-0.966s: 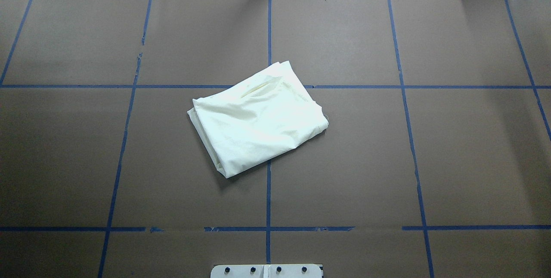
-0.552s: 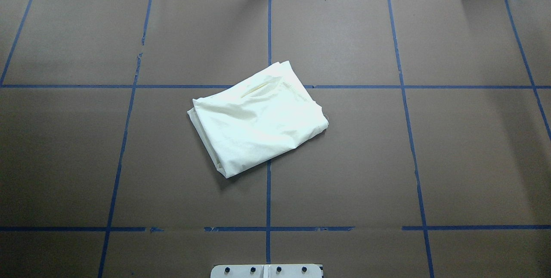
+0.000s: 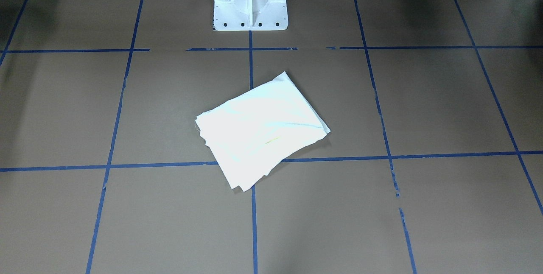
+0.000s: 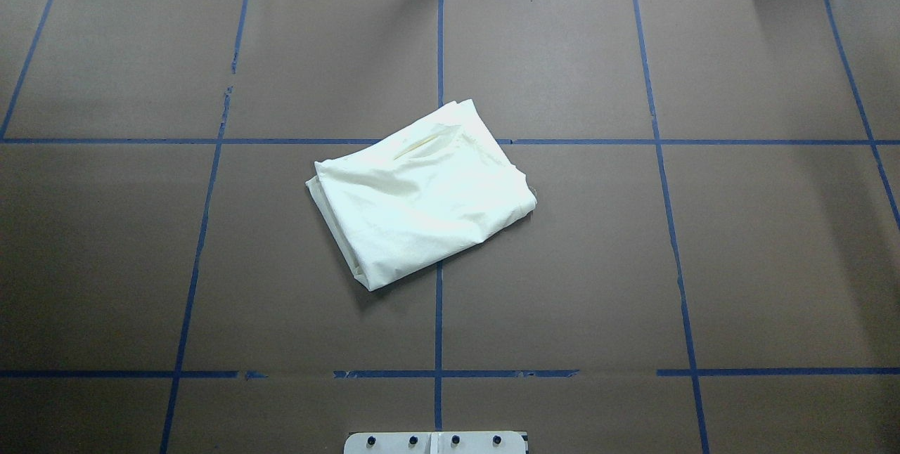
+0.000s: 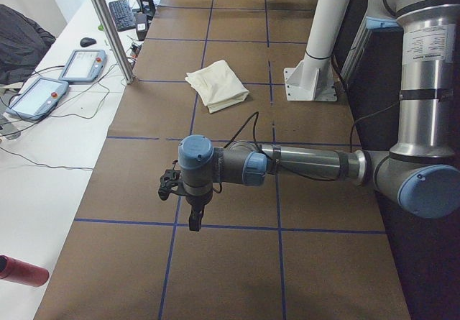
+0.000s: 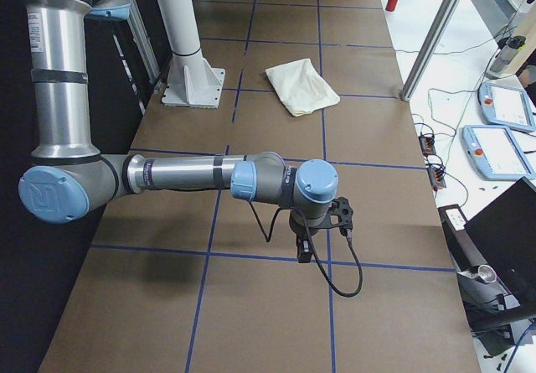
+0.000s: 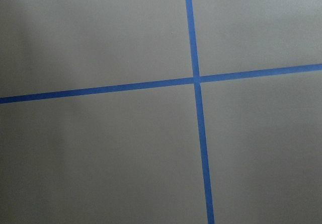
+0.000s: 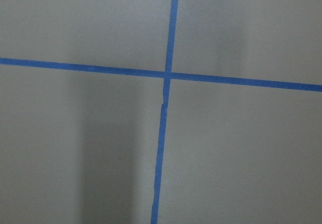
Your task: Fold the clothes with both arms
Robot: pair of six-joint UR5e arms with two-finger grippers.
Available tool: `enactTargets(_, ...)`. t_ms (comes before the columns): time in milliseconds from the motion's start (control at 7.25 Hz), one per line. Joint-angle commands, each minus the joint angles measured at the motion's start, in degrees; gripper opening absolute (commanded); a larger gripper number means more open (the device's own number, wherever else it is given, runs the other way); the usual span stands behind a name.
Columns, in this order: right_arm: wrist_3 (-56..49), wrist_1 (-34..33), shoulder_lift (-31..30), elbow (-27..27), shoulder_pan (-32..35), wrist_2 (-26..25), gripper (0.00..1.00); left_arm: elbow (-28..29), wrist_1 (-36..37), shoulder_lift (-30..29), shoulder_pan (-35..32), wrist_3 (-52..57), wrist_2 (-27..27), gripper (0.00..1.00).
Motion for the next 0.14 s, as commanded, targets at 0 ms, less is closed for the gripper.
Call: enactTargets(0,0.0,-0.07,-0.14,-0.1,0.0,0.0,1.0,-0.08,0.0,0.0,-0.05,0.04,-0.03,1.0)
